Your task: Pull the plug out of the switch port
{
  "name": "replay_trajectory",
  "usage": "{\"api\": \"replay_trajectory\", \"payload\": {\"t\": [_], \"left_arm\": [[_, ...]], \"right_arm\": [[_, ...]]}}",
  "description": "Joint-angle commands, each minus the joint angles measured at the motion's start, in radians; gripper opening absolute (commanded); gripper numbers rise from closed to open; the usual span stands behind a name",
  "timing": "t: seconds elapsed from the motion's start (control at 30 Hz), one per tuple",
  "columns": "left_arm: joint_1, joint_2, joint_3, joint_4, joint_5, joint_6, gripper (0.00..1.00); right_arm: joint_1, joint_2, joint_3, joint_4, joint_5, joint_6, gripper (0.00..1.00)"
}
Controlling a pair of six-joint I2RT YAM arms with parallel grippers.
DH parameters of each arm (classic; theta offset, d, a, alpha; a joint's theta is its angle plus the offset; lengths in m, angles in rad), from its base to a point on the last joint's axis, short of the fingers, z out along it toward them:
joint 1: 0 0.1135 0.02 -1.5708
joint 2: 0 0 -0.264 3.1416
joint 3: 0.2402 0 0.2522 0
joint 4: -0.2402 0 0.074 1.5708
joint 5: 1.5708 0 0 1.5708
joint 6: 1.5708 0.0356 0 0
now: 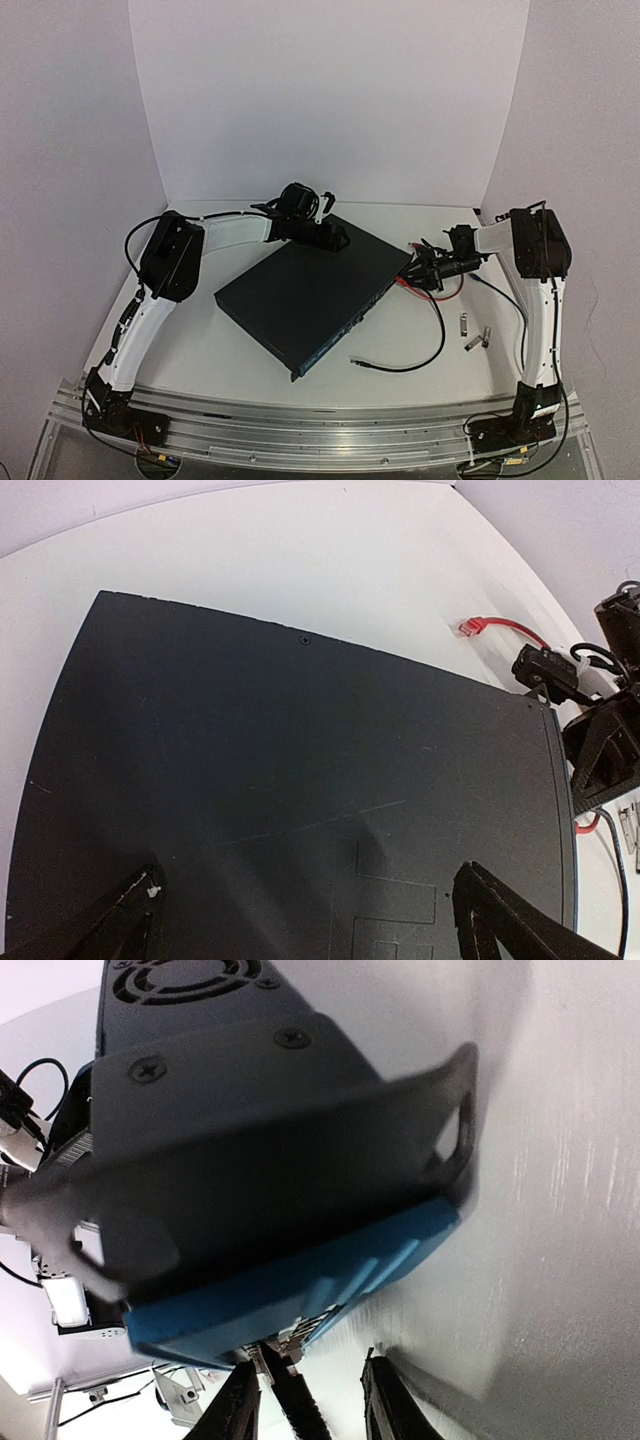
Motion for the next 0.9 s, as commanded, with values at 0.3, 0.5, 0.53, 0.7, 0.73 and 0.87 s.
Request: {"api": "replay_trajectory", "payload": {"t": [0.3,0.5,0.53,0.7,0.73,0.87], "left_arm": [[0.014,0.108,-0.028,-0.21,-0.012,-0.033,1.0],[0.014,0.107,-0.035,-0.208,-0.017,-0.031,1.0],[0.014,0.108,-0.036,-0.208,-0.017,-0.031,1.0],[0.013,0.107,-0.038,-0.207,-0.021,-0.031,1.0],[0.014,0.106,-0.039,-0.207,-0.023,-0.031,1.0],[0.014,0.103,-0.045,-0.204,-0.03,-0.039,1.0]], "right_arm": [[0.017,0.014,0.0,0.157,0.024,0.078,0.26],[0.02,0.007,-0.021,0.166,0.049,0.093,0.12],[0.019,0.006,-0.025,0.167,0.051,0.094,0.09],[0.019,0.004,-0.042,0.173,0.059,0.097,0.0],[0.019,0.007,-0.044,0.174,0.056,0.097,0.0],[0.018,0.007,-0.064,0.183,0.058,0.089,0.0]]}}
